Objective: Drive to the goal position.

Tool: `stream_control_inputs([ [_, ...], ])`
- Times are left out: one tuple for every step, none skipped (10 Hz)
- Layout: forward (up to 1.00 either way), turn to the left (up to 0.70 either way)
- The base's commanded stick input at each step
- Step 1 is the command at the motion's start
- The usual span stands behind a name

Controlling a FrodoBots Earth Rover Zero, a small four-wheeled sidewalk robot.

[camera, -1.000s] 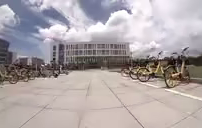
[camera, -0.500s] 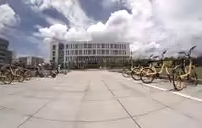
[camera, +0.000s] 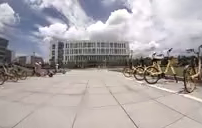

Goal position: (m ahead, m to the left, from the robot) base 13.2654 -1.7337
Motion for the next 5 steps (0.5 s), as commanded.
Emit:
stream_control_inputs([
  [0.7,0.04],
  [0.7,0.04],
  [0.7,0.04],
  [0.7,0.04],
  [0.7,0.04],
])
